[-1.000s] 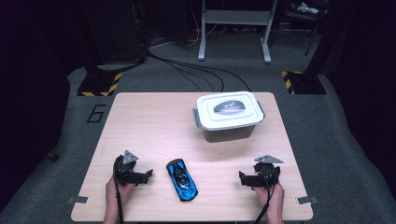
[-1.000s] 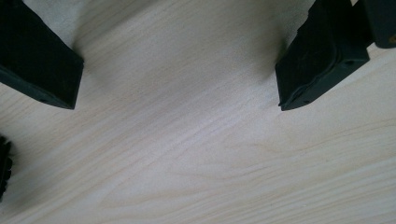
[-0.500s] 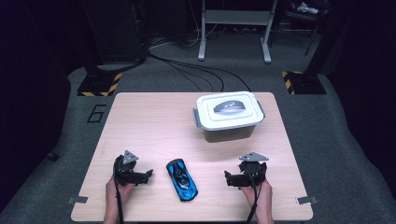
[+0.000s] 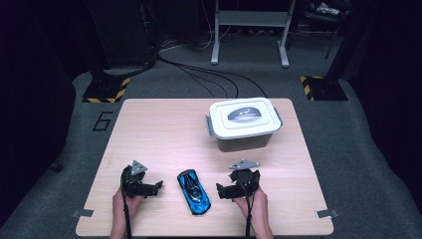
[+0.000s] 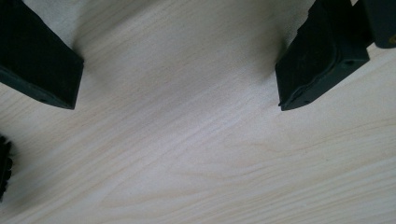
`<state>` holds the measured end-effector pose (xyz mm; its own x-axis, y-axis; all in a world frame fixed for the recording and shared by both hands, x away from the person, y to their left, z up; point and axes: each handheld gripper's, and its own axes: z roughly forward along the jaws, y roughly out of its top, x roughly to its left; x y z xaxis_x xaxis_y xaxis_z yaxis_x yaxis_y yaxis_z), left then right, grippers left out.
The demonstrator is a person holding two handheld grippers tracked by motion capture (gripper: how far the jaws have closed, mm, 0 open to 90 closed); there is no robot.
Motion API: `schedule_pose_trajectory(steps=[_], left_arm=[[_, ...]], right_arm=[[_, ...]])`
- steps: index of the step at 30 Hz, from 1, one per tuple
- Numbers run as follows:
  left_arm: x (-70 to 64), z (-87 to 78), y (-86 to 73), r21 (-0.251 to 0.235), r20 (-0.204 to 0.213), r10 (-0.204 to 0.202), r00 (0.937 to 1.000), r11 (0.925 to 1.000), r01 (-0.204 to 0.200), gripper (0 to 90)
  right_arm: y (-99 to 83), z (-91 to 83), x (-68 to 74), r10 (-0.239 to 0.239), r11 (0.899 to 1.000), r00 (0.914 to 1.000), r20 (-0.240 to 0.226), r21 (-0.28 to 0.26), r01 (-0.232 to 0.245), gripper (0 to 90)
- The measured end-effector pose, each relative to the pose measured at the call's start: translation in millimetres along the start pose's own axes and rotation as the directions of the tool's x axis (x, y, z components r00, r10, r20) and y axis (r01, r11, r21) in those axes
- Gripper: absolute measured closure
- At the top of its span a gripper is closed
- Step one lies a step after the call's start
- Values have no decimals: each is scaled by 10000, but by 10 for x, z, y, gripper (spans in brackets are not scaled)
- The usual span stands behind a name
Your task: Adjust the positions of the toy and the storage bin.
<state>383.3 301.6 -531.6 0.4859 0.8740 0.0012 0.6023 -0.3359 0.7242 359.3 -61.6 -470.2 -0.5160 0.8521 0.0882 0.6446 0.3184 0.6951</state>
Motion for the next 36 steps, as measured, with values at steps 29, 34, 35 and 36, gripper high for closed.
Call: schedule_pose_trajectory(steps=[29,34,35,36], left_arm=[[0,-1,0,5,1,7,10000,10000,-7,8],[0,-1,0,5,2,2,10000,10000,-2,8],[0,-1,0,4,3,1,10000,10000,-1,7],[0,-1,0,5,1,2,10000,10000,-2,8]], right_arm=[[527,825,793,-722,9834,9875,-1400,1553,939,0],[578,997,854,-591,9792,9890,-1355,1848,839,9],[582,1032,858,-561,9783,9903,-1271,1909,800,14],[587,1054,859,-537,9773,9906,-1257,1972,780,21]])
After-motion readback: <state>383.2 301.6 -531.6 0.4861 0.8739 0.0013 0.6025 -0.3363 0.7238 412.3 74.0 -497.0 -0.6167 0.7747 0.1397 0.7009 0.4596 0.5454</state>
